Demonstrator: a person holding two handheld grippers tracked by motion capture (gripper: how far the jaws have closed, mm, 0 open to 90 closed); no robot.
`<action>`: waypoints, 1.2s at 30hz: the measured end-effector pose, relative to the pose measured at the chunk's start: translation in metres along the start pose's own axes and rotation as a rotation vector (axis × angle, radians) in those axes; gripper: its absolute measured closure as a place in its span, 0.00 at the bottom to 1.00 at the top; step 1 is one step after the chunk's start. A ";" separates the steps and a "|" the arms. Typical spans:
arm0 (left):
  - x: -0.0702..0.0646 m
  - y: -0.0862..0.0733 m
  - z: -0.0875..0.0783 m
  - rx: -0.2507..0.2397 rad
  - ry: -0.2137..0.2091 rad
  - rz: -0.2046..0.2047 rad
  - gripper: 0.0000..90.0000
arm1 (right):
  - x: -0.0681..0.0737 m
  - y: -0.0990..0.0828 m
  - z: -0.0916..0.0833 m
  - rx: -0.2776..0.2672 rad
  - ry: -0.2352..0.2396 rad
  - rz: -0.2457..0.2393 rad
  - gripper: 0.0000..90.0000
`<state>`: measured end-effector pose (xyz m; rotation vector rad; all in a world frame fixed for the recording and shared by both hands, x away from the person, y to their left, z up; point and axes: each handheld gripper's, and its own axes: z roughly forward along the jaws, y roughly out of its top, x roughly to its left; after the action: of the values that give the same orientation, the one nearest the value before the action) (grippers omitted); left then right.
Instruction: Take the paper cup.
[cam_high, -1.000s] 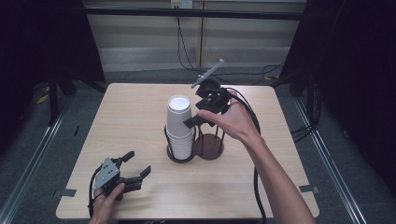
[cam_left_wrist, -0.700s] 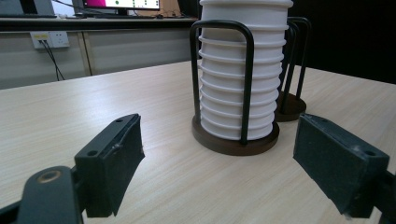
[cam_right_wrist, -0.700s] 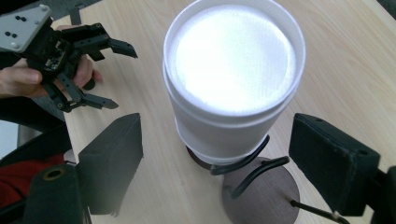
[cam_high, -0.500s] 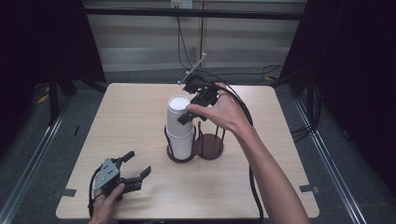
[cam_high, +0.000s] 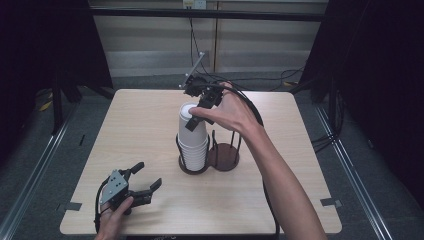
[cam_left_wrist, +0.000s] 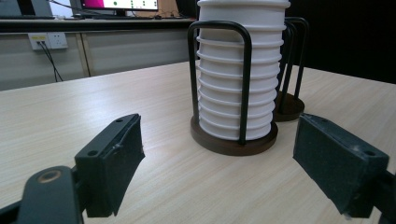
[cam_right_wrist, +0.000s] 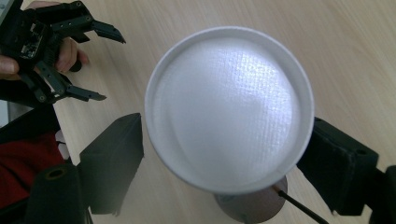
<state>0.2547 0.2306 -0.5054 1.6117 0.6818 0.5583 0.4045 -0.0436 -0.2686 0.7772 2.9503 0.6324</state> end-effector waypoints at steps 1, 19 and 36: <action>0.000 0.000 0.000 0.000 0.000 0.000 0.17 | -0.001 0.001 0.001 0.005 0.003 0.001 0.20; 0.000 0.000 0.000 0.011 -0.007 -0.004 0.18 | -0.006 0.023 0.015 0.122 0.032 -0.028 0.17; 0.000 0.000 0.000 0.012 -0.005 -0.005 0.18 | -0.005 0.029 0.021 0.128 0.003 -0.048 0.23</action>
<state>0.2548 0.2304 -0.5051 1.6218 0.6861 0.5472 0.4246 -0.0150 -0.2771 0.7113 3.0267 0.4469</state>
